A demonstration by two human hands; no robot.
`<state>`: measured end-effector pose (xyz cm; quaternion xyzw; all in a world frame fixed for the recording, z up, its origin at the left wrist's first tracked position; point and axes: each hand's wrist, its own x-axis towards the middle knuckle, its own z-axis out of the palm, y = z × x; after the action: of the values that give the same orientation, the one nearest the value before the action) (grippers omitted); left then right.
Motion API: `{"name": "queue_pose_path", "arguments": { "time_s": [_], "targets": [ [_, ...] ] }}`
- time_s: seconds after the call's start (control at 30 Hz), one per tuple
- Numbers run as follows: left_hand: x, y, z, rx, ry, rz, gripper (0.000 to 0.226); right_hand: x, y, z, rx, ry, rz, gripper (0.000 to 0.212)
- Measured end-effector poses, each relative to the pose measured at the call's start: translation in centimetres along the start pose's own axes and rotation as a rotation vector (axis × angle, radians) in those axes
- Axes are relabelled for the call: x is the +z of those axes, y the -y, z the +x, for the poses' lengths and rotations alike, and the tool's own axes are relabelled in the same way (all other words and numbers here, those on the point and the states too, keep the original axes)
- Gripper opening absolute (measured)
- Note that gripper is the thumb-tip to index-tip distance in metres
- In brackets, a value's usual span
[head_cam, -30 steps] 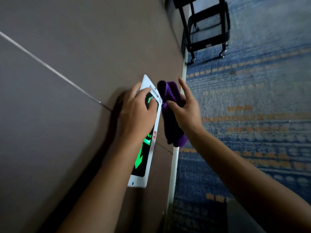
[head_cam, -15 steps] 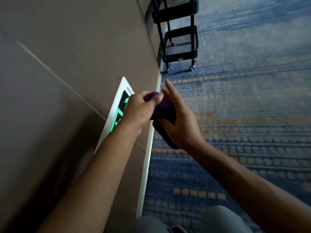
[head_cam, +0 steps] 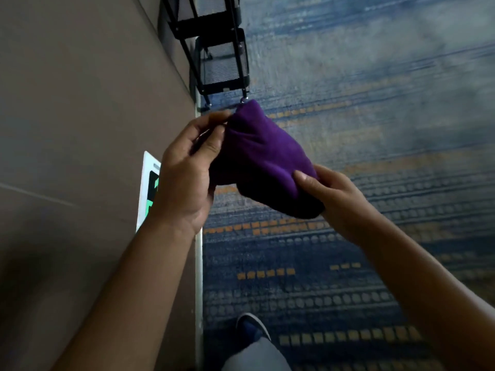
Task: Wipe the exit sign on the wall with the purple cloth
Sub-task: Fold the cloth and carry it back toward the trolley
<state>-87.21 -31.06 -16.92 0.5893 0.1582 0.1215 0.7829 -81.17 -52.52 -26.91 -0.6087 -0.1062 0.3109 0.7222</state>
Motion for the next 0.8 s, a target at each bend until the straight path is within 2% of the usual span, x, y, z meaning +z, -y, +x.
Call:
{"name": "queue_pose_path", "arguments": {
  "time_s": [0.1, 0.17, 0.23, 0.3, 0.37, 0.43, 0.53, 0.63, 0.73, 0.8],
  "targets": [
    [2.5, -3.3, -1.2, -0.12, -0.009, -0.067, 0.025, -0.3, 6.1, -3.3, -0.071, -0.184, -0.093, 0.048],
    [3.8, -6.1, -2.0, -0.224, 0.052, -0.05, 0.028, -0.2, 10.9, -5.4, -0.109, -0.221, -0.103, 0.034],
    [5.0, -9.5, -2.7, -0.31, 0.172, 0.067, 0.041, 0.1, 15.7, -6.9, -0.134, -0.22, -0.139, 0.023],
    [6.2, -12.7, -3.1, -0.348, 0.262, 0.235, 0.047, 0.5, 20.5, -8.2, -0.164, -0.23, -0.163, 0.025],
    [7.5, -16.4, -3.1, -0.273, 0.264, 0.312, 0.038, 0.8, 24.9, -8.9, -0.175, -0.242, -0.181, 0.028],
    [8.8, -20.0, -2.9, -0.107, 0.22, 0.376, 0.024, 0.8, 28.8, -9.6, -0.158, -0.257, -0.196, 0.032],
    [10.9, -25.8, -2.7, 0.104, 0.184, 0.414, 0.012, 0.9, 33.9, -10.1, -0.1, -0.249, -0.199, 0.051],
    [13.2, -30.6, -2.5, 0.179, 0.212, 0.38, 0.015, 1.4, 37.6, -10.5, -0.031, -0.24, -0.152, 0.052],
    [14.9, -32.7, -2.0, 0.197, 0.201, 0.318, 0.007, 2.3, 40.0, -10.9, -0.035, -0.285, -0.114, 0.049],
    [15.4, -33.3, -1.5, 0.154, 0.17, 0.287, 0.021, 2.8, 40.9, -11.3, -0.073, -0.34, -0.058, 0.048]
  ]
}}
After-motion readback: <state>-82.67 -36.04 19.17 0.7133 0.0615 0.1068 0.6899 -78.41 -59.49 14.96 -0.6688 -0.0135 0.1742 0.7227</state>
